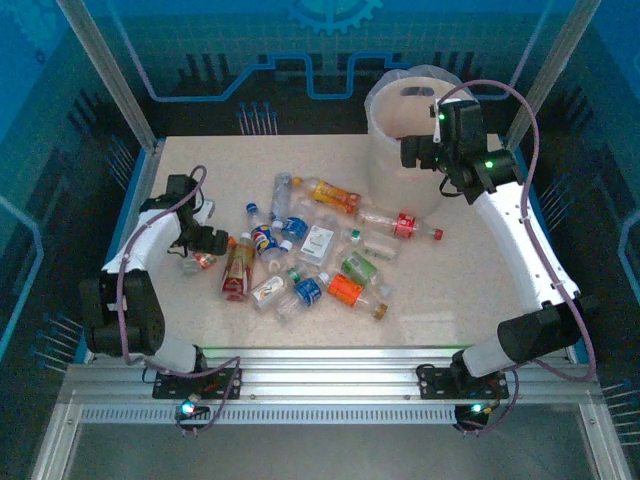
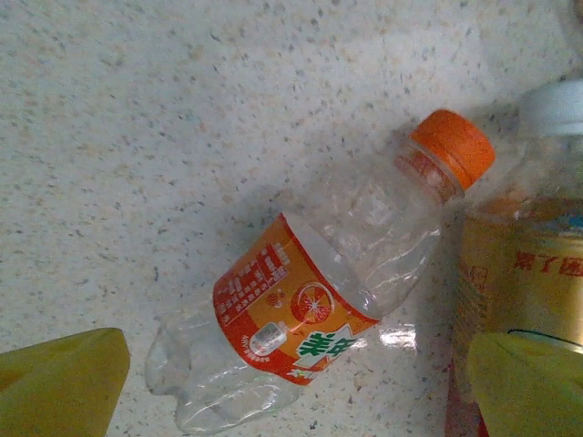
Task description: Put the plastic bottles in the bin
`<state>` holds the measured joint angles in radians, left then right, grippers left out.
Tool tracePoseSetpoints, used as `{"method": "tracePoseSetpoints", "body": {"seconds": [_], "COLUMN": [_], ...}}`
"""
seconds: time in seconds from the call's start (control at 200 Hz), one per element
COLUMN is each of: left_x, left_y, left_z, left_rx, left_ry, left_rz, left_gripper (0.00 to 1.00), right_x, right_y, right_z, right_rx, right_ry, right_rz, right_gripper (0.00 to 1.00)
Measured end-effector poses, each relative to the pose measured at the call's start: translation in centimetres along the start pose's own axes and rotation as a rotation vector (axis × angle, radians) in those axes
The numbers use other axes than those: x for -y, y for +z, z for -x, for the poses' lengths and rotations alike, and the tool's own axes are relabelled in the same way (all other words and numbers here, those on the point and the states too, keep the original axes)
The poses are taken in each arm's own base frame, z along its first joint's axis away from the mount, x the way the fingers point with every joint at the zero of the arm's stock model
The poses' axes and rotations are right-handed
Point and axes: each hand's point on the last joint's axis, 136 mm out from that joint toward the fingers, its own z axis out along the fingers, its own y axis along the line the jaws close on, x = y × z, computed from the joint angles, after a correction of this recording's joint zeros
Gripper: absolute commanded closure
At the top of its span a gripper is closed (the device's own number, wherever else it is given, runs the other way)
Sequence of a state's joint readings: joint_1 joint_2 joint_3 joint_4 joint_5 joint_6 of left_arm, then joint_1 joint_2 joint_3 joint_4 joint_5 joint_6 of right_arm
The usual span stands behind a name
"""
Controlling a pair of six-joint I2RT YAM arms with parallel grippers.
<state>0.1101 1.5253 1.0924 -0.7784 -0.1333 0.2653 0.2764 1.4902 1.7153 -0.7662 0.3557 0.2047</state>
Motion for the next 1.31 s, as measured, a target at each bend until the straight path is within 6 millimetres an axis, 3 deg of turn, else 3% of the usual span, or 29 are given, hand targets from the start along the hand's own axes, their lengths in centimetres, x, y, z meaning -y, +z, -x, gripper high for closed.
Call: {"method": "tracePoseSetpoints", "body": {"seconds": [0.405, 0.7, 0.89, 0.946, 1.136, 1.306], "left_x": [-1.0, -2.3, -2.4, -2.4, -2.2, -2.1], "left_y": [4.3, 5.8, 6.4, 6.5, 6.3, 3.2], "left_z": [-2.1, -1.5, -1.3, -1.3, -0.8, 1.2], "left_rx": [-0.154, -0.165, -0.159, -0.158, -0.135, -0.011], "left_ry": [-0.038, -0.091, -0.108, -0.118, -0.128, -0.159], "left_rz": [-0.017, -0.007, -0.009, -0.009, -0.023, -0.041], "left_gripper": [0.05, 0.19, 0.40, 0.47, 0.55, 0.60], "right_x": [-0.2, -0.2, -0.4, -0.6, -0.8, -1.4], "right_y": [-0.1, -0.1, 0.0, 0.1, 0.4, 0.4], "right_z": [0.0, 0.0, -0.1, -0.2, -0.6, -0.8], "right_rx": [0.005, 0.005, 0.003, 0.003, -0.003, -0.004], "right_ry": [-0.004, -0.004, 0.000, 0.001, 0.000, 0.000], "right_rz": [-0.015, -0.015, -0.012, -0.009, -0.004, 0.034], "right_gripper": [0.00, 0.00, 0.00, 0.00, 0.00, 0.00]}}
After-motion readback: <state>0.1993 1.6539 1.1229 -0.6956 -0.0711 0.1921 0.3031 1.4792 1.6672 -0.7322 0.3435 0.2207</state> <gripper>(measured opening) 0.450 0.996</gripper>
